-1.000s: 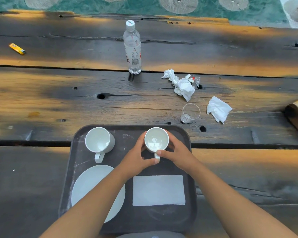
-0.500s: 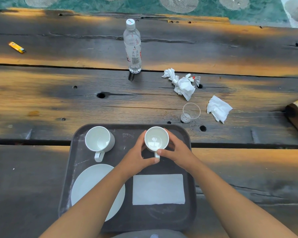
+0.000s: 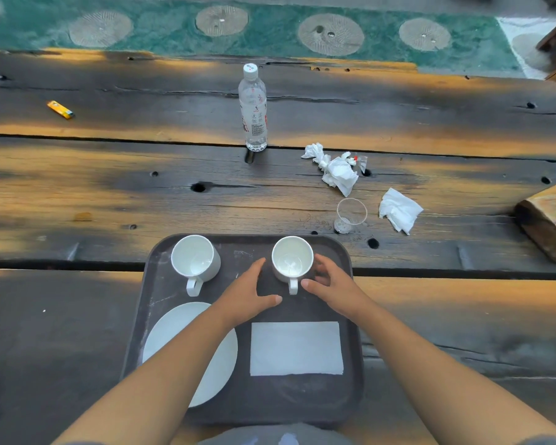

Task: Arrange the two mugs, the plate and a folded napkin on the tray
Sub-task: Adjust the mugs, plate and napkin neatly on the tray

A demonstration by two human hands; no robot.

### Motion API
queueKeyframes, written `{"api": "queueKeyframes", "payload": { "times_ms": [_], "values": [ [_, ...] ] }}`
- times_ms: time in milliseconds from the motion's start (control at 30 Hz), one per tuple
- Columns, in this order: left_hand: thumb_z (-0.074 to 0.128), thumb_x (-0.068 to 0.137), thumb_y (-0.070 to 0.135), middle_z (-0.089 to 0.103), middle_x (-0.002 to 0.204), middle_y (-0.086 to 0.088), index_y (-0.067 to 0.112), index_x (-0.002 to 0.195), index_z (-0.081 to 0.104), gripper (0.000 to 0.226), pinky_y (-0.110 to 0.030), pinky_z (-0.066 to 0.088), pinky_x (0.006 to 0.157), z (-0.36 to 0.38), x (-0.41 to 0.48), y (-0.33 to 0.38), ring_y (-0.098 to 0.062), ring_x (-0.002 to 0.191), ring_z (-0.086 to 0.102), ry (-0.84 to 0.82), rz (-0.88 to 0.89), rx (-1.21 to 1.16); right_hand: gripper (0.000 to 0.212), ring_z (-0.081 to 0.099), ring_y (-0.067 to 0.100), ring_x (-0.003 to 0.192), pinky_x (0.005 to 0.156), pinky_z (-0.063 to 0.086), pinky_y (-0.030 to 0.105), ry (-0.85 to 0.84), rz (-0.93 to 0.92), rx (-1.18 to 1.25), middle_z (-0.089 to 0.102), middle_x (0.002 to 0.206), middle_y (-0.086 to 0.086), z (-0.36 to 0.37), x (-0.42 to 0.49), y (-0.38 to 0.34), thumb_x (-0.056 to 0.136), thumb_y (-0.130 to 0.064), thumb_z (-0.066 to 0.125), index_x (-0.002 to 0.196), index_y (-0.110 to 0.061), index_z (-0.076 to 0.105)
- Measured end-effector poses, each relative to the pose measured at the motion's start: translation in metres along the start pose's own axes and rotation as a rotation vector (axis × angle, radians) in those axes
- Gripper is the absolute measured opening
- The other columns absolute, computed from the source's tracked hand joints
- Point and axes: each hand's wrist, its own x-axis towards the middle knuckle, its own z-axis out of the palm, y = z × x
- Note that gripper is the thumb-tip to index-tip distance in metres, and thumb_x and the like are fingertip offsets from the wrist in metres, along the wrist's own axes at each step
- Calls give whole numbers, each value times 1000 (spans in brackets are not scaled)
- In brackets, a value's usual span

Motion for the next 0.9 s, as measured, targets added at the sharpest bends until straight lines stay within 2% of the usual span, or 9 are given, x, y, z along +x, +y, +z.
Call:
{"api": "queueKeyframes", "payload": {
  "times_ms": [133,333,500,700,900],
  "values": [
    [74,87,44,39,163,7,33,157,33,82,-32,38,112,-10,-13,-2,-15,146,42,68,57,171,75,55,20,133,99,46,31,78,-18,-199,49,152,4,1,-18,-3,94,-39,68,157,-25,29],
    [69,91,45,39,163,2,23,158,35,79,-33,34,117,-25,-29,10,-19,149,39,117,81,373,73,52,23,135,108,46,39,113,-84,-503,50,151,5,-8,-43,-15,94,-40,63,156,-20,31],
    [65,94,44,43,160,0,22,156,38,71,-37,40,114,-15,-49,13,-22,145,44,149,104,546,68,54,26,130,100,48,38,93,-93,-739,54,144,9,-4,-57,-15,95,-44,59,153,-19,35],
    [63,96,41,55,146,-5,15,146,47,59,-40,48,105,-13,-72,2,-24,131,55,160,123,594,50,57,28,121,95,50,40,84,-92,-810,58,134,10,26,-63,-10,96,-42,59,136,-13,49],
    [61,97,39,56,145,-4,15,143,49,53,-38,47,104,-30,-98,-35,-24,131,54,190,83,568,58,53,28,129,104,47,40,11,-125,-807,55,141,10,69,-64,-11,97,-41,57,148,-15,43]
  ]
}}
